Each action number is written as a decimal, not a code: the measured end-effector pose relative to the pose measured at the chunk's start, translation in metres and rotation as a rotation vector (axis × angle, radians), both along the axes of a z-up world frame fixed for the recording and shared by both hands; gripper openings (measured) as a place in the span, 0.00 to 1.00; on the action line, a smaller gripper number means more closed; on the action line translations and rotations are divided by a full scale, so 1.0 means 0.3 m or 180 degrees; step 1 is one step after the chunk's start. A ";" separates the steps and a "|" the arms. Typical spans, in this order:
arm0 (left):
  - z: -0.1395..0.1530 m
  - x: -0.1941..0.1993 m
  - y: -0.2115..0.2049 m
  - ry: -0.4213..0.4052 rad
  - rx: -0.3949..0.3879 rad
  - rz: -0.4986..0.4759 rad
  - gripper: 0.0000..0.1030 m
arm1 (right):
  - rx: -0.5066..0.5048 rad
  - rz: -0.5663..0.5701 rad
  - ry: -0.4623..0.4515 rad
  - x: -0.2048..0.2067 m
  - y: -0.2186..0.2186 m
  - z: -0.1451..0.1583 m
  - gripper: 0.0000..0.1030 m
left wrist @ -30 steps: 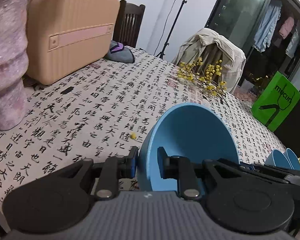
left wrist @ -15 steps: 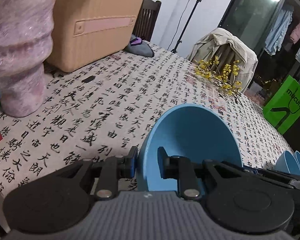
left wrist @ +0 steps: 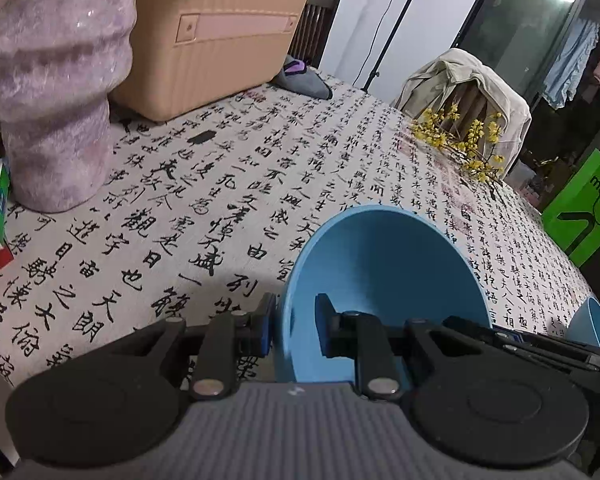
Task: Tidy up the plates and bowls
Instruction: 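Lower the blue bowl onto the table beside the vase and open both grippers, then lift both open grippers away from the placed blue bowl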
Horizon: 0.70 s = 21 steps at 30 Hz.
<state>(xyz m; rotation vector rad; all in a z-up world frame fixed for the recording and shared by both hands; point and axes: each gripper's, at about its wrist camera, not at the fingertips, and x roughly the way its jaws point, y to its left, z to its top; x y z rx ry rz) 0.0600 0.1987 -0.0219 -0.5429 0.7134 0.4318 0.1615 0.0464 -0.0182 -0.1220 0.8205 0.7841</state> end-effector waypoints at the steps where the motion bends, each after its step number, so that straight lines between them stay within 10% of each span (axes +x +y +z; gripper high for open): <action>1: -0.004 0.000 0.002 0.0004 -0.0005 0.0001 0.20 | 0.0003 -0.0011 0.0010 0.004 0.002 -0.006 0.12; 10: -0.037 0.000 0.012 -0.0071 0.0028 0.0044 0.23 | 0.0177 0.0004 -0.0030 0.006 -0.008 -0.026 0.13; 14: -0.028 -0.025 0.003 -0.0215 0.0145 0.0087 0.52 | 0.0308 0.0027 -0.0173 -0.018 -0.029 -0.018 0.18; 21: -0.013 -0.099 -0.026 -0.0540 0.0430 0.0164 0.86 | 0.0566 0.0067 -0.0489 -0.082 -0.093 -0.004 0.61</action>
